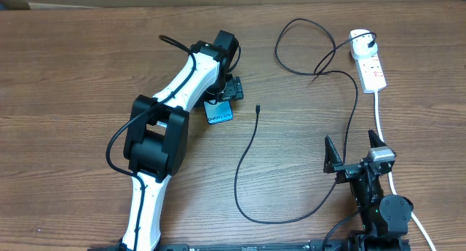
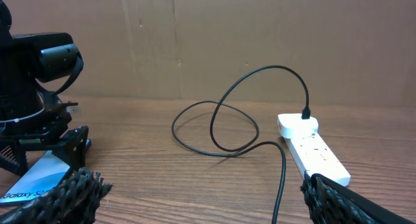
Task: Plug charger to phone and switch on socket
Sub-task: 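Close the left gripper on the smartphone's long edges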
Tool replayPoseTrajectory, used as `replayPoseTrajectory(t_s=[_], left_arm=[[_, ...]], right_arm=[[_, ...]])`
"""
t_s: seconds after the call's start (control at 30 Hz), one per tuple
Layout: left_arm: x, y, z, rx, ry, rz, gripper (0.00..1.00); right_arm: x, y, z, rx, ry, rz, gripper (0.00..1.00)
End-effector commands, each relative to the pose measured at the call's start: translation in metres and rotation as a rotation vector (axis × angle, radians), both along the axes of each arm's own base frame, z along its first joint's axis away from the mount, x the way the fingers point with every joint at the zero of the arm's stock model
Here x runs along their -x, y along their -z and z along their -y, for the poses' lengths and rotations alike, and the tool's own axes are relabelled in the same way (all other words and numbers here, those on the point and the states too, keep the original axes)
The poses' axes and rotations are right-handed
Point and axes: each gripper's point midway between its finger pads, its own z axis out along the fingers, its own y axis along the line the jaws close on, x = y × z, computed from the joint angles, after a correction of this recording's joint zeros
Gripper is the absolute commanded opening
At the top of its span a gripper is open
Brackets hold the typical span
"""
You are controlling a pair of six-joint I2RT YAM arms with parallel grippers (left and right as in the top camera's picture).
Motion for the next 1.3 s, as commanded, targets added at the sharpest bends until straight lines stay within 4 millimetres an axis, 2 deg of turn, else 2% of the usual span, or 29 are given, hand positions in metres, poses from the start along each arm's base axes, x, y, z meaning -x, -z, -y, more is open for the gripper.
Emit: replayPoseTrajectory(t_s=[0.0, 0.27, 0.4, 0.53, 0.87, 1.27], left_arm=[[0.001, 0.009, -0.011, -0.027, -0.031, -0.012, 1.00], [0.008, 0.023, -0.011, 0.006, -0.039, -0.038, 0.99], [0.007, 0.023, -0.011, 0.010, -0.040, -0.033, 0.89], [0.006, 0.023, -0.010, 0.012, -0.040, -0.029, 0.90], [0.008, 0.023, -0.004, 0.047, -0.038, -0.044, 0.82], [0.012, 0.023, 0.002, 0.087, -0.046, -0.066, 0.79]], right_arm=[[0.000, 0.002, 0.003, 0.001, 0.013, 0.003, 1.00], [0.000, 0.002, 0.003, 0.001, 0.013, 0.003, 1.00], [0.000, 0.002, 0.003, 0.001, 0.013, 0.003, 1.00], [0.000, 0.002, 0.003, 0.001, 0.013, 0.003, 1.00], [0.000, 0.002, 0.003, 0.001, 0.013, 0.003, 1.00], [0.000, 0.002, 0.003, 0.001, 0.013, 0.003, 1.00]])
